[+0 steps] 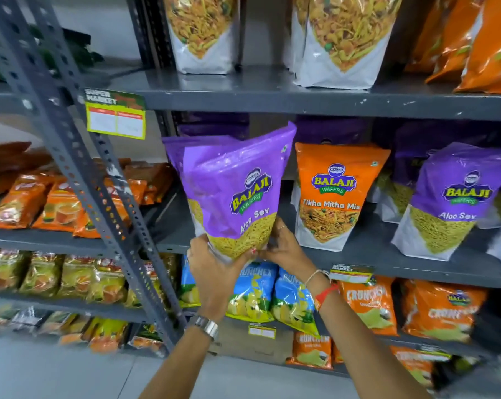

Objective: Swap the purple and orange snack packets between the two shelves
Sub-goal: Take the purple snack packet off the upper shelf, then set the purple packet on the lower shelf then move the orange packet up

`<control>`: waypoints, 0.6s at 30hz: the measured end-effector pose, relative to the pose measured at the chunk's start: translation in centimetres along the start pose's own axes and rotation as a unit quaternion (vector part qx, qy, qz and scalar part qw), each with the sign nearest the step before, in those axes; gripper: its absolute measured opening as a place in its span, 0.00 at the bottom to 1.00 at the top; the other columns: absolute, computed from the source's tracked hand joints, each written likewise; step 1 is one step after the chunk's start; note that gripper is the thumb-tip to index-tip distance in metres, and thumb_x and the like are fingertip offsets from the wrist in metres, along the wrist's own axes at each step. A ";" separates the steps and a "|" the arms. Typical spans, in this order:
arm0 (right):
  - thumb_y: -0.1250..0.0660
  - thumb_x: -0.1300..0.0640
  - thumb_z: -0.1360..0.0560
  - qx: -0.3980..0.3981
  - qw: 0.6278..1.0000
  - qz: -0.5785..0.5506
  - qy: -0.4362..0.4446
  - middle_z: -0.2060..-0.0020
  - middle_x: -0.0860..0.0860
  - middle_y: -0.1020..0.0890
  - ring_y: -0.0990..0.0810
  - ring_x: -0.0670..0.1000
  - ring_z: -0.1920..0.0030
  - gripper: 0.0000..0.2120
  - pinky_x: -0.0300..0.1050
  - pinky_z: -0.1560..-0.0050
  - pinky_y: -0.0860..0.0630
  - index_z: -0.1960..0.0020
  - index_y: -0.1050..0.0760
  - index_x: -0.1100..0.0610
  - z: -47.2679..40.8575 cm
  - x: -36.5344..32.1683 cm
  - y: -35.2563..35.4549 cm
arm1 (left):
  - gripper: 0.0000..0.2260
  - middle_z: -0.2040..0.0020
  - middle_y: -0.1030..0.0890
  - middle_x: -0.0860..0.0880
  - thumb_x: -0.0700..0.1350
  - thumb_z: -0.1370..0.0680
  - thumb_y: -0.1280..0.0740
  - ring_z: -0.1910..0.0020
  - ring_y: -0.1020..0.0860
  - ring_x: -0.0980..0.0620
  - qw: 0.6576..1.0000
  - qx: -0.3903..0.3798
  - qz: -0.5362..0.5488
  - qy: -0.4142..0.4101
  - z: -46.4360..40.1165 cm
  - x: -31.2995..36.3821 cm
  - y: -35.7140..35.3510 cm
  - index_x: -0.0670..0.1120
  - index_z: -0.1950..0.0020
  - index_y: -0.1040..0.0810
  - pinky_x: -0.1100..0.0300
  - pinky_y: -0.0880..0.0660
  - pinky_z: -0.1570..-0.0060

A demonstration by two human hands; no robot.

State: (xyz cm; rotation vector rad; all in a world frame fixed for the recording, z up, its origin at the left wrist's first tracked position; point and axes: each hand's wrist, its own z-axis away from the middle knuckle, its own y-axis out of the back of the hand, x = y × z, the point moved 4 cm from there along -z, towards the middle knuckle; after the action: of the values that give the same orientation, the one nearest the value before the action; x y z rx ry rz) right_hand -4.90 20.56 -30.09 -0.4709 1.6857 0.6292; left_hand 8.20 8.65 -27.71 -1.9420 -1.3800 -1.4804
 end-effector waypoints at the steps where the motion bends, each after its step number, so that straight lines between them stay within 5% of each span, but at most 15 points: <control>1: 0.23 0.65 0.40 0.002 1.000 0.009 -0.014 0.41 0.44 0.25 0.24 0.39 0.42 0.39 0.37 0.45 0.23 0.35 0.37 0.47 0.0 0.7 0.3 | 0.37 0.55 0.25 0.42 0.67 0.46 0.26 0.53 0.26 0.40 1.000 -0.004 0.002 0.014 0.2 -0.6 -0.9 0.42 0.50 0.30 0.43 0.26 0.54; 7: 0.24 0.53 0.37 0.013 0.999 0.030 -0.032 0.29 0.54 0.30 0.31 0.53 0.28 0.48 0.57 0.29 0.32 0.24 0.45 0.57 -1.6 3.4 1.8 | 0.31 0.53 0.22 0.46 0.59 0.45 0.21 0.53 0.23 0.43 0.997 -0.019 0.014 0.076 -0.5 -3.4 -5.9 0.50 0.50 0.32 0.42 0.24 0.53; 10: 0.26 0.46 0.38 0.020 0.998 0.060 -0.030 0.29 0.53 0.31 0.33 0.53 0.28 0.49 0.57 0.28 0.34 0.24 0.46 0.55 -2.9 4.4 2.6 | 0.30 0.55 0.23 0.45 0.58 0.44 0.21 0.55 0.24 0.43 0.996 -0.029 0.004 0.083 -1.0 -4.2 -7.9 0.50 0.52 0.33 0.42 0.24 0.56; 14: 0.29 0.60 0.32 0.044 0.996 0.073 -0.027 0.31 0.51 0.29 0.32 0.53 0.28 0.38 0.57 0.28 0.33 0.29 0.43 0.43 -4.4 5.0 3.8 | 0.31 0.53 0.23 0.44 0.59 0.42 0.22 0.52 0.24 0.41 0.997 -0.032 -0.002 0.073 -2.6 -4.5 -10.0 0.46 0.49 0.31 0.45 0.24 0.55; 18: 0.31 0.64 0.27 0.120 0.991 0.065 -0.009 0.33 0.49 0.27 0.28 0.49 0.31 0.34 0.54 0.30 0.30 0.26 0.41 0.51 -5.2 5.7 3.9 | 0.34 0.43 0.23 0.45 0.59 0.40 0.23 0.44 0.25 0.43 0.997 -0.032 -0.005 0.077 -3.9 -4.7 -12.0 0.49 0.40 0.33 0.43 0.25 0.45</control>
State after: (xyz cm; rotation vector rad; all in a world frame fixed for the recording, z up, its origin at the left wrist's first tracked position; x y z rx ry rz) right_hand -12.46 20.43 -34.36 -0.1843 1.7588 0.5127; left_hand -3.93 9.14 -33.57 -1.8184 -1.2914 -1.6599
